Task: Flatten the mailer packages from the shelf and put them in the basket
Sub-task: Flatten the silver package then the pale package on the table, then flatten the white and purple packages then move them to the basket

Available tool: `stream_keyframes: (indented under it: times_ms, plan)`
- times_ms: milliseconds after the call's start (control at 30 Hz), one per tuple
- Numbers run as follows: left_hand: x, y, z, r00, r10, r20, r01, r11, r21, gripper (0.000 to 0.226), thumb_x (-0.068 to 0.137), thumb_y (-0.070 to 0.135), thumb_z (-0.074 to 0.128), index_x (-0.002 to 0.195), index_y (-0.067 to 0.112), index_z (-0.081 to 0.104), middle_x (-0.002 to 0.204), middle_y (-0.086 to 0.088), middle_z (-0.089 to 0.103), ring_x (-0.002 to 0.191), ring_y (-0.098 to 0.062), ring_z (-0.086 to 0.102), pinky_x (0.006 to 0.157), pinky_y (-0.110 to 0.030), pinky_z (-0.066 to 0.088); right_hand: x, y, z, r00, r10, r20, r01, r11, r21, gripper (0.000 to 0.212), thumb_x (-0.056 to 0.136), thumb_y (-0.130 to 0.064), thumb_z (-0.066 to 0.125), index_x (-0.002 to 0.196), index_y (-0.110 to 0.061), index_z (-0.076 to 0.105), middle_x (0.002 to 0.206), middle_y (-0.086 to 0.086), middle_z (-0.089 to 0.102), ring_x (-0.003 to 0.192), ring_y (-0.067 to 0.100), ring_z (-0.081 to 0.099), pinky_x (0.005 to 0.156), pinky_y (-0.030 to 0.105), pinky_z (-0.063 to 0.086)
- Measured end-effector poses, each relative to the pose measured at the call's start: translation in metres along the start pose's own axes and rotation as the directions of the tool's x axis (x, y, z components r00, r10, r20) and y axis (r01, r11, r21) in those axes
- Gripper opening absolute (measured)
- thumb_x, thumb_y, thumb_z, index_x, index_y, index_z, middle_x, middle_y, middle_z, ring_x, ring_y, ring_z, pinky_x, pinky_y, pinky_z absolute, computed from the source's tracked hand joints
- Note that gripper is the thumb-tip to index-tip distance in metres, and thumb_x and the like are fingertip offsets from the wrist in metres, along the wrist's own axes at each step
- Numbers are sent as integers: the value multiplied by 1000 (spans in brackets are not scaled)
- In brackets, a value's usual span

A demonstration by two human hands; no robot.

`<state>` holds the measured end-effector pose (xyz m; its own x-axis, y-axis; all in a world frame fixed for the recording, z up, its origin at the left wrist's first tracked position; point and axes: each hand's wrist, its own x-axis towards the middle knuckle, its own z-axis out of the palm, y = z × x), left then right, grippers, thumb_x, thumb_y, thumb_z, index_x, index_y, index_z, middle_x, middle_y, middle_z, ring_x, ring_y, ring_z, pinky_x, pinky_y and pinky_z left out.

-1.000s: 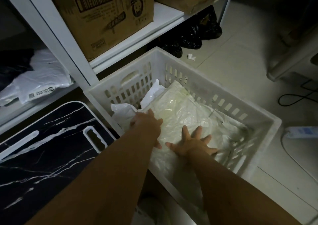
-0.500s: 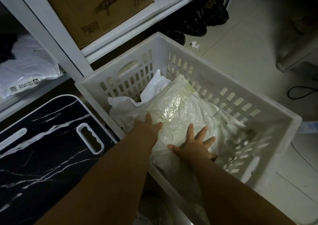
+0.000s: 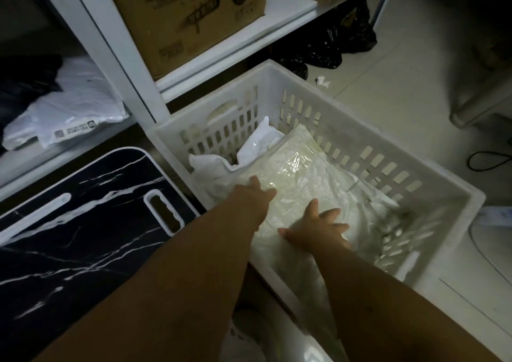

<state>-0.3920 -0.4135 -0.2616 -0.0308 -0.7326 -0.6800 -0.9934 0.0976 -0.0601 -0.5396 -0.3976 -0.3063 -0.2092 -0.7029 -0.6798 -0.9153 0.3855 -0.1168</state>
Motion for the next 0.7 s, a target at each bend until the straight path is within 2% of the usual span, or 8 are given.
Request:
stream_keyframes:
  times_ms: [67,167,267,333,400,467,567,700]
  plan:
    - [-11,0,-14,998,37,-57,-36,999,12,102,82,15,73,152,36,2,158,-16,-15,141,-44,21,109,-49,36,-7,-5,-7,1000,12,-11,-12,1000,-5,107,67,-73,66,148,-36,7,159,17,-4,142,50,4,103,74,21]
    - [-42,2,-41,988,69,-135,-67,998,16,101,84,18,73,154,30,1,158,-21,-11,139,-40,30,107,-44,39,-24,-7,-22,995,-42,-91,40,999,-25,80,78,-67,54,143,-30,28,152,15,24,138,43,24,104,70,22]
    - [-75,0,-52,971,113,-212,-126,991,-51,97,85,19,71,154,29,3,159,-19,-7,137,-35,35,107,-40,40,-45,-8,-41,982,-72,-177,74,997,1,71,88,-61,47,145,-25,28,151,11,29,139,37,27,109,65,21]
    - [-101,-9,-52,952,107,-285,-143,984,-109,93,85,22,71,153,29,7,159,-16,4,136,-35,36,108,-42,39,-64,-13,-54,970,-102,-219,112,993,31,67,91,-57,45,146,-23,27,151,11,29,139,36,28,110,62,22]
    - [-129,-22,-54,928,81,-364,-151,974,-167,91,84,25,71,153,28,11,155,-13,19,136,-32,35,110,-43,36,-84,-24,-66,956,-148,-254,167,985,53,65,93,-55,43,147,-22,27,150,12,30,137,36,31,111,60,23]
    - [-166,-42,-54,899,27,-436,-143,961,-235,88,84,24,71,152,28,16,152,-12,25,136,-31,33,111,-41,34,-110,-39,-75,936,-211,-283,233,971,47,66,94,-54,42,149,-20,25,151,12,29,137,36,31,111,59,24]
    - [-214,-73,-52,873,-76,-481,-81,951,-298,88,85,25,70,153,29,13,154,-12,19,138,-33,30,112,-41,33,-146,-64,-83,901,-292,-321,324,945,52,64,96,-51,40,149,-18,28,151,13,31,136,36,34,112,55,25]
    - [-277,-122,-33,826,-247,-507,35,920,-390,92,85,28,70,153,31,9,158,-13,9,142,-34,25,114,-41,29,-205,-111,-81,819,-444,-362,467,884,-27,51,91,-48,43,130,-17,53,134,12,53,123,34,48,104,51,34]
